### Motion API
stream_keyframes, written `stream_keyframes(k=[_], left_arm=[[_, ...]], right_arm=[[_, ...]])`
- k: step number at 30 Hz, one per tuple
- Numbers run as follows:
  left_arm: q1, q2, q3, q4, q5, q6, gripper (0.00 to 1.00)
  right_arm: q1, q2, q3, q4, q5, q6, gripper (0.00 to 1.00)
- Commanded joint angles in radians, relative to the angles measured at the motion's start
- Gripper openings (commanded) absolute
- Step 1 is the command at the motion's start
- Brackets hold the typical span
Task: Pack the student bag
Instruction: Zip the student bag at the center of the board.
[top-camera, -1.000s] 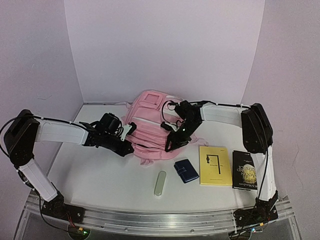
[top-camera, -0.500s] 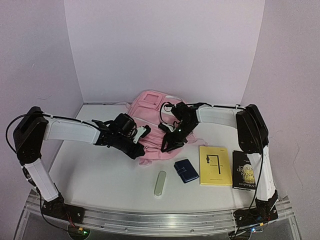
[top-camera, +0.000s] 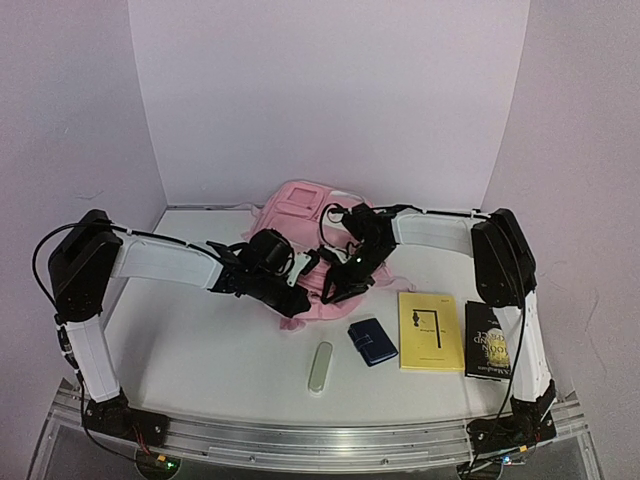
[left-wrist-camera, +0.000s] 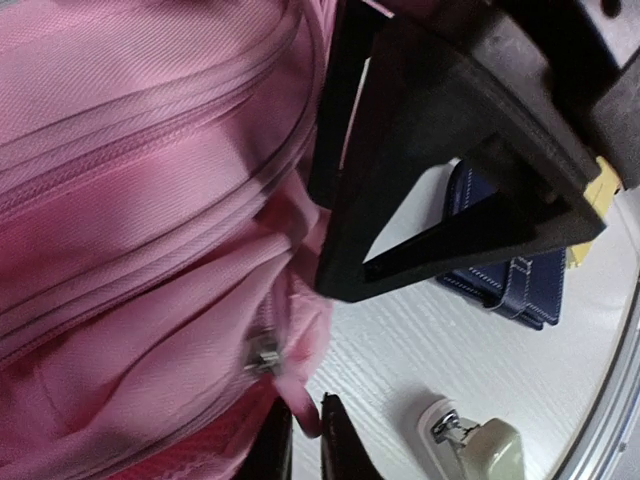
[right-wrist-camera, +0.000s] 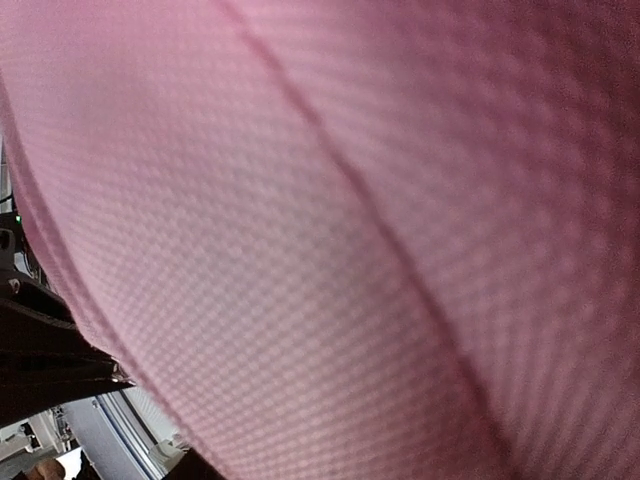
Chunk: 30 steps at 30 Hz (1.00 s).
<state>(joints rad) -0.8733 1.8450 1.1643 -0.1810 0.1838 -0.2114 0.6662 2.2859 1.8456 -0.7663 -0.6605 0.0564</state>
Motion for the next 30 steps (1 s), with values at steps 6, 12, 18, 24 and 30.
stream_keyframes(k=[6, 12, 18, 24, 30], left_arm=[[-0.035, -0.059, 0.002, 0.123, 0.177, -0.01, 0.39], [-0.025, -0.187, -0.074, 0.144, 0.097, -0.024, 0.57], [0.052, -0.341, -0.142, 0.11, -0.09, -0.146, 0.72], [0.08, -0.453, -0.193, 0.071, -0.273, -0.228, 0.73], [0.084, -0.496, -0.22, 0.054, -0.318, -0.263, 0.73]], right_arm=[[-0.014, -0.219, -0.117, 0.089, 0.056, -0.085, 0.6], [-0.01, -0.28, -0.182, 0.093, 0.043, -0.105, 0.6], [0.071, -0.277, -0.18, 0.124, 0.152, -0.111, 0.55], [0.15, -0.239, -0.151, 0.153, 0.262, -0.115, 0.52], [0.182, -0.189, -0.134, 0.205, 0.347, -0.107, 0.47]])
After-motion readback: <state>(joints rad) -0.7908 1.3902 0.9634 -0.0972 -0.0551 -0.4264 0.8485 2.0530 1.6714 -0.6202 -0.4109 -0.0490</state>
